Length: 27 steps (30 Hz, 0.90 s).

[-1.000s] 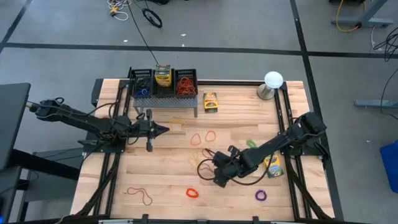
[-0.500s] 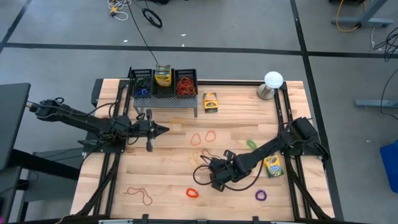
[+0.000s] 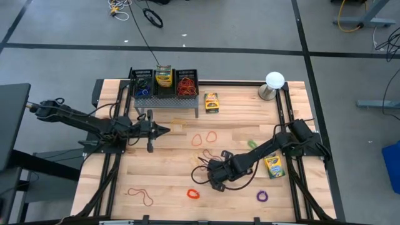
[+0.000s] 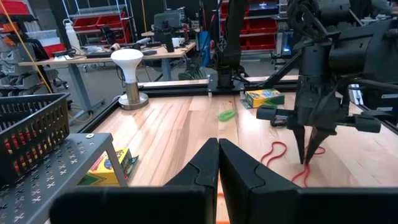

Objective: Pick & Place Office Desk Supplies
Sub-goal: Put the red rubber band into the right black bin

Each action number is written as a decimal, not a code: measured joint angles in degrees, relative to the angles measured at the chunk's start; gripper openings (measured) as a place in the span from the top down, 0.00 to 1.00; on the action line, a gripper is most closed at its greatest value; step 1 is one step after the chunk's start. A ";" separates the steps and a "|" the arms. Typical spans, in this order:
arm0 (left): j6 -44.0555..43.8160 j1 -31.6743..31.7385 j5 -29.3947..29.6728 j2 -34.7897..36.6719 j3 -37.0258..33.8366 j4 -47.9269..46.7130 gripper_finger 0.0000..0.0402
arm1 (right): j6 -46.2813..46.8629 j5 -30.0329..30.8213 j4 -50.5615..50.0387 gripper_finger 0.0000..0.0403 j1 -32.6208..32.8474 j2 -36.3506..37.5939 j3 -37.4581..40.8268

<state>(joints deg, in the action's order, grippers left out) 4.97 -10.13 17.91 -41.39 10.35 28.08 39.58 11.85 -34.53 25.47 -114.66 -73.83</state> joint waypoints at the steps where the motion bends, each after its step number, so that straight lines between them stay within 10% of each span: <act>1: 0.00 0.00 0.00 0.00 0.00 0.04 0.95 | -0.47 0.32 -0.61 0.96 0.00 0.32 0.03; 13: 0.00 0.00 0.02 0.01 0.01 0.33 0.95 | 7.09 6.48 -10.26 0.96 0.04 3.51 0.18; 27: 0.00 0.00 0.02 0.00 0.02 0.04 0.95 | 6.28 -1.85 1.25 0.62 -3.06 3.31 0.18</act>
<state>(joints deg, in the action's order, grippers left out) 4.97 -10.13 17.93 -41.39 10.37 28.12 45.86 10.00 -33.28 22.41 -111.35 -73.65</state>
